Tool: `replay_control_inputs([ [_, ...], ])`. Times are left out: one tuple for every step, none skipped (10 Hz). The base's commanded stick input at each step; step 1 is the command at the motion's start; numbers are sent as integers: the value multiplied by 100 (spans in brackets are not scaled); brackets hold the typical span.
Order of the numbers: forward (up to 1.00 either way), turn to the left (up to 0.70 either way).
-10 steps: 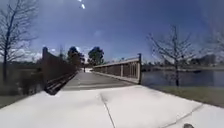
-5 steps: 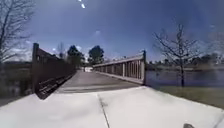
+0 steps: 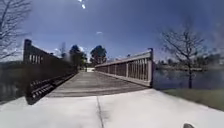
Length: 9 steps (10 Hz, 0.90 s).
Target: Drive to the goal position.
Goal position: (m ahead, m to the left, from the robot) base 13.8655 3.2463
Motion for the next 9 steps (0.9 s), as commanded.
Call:
replay_control_inputs([
  [70,0],
  [70,0],
  [70,0],
  [70,0],
  [70,0],
  [70,0],
  [70,0],
  [70,0],
  [70,0],
])
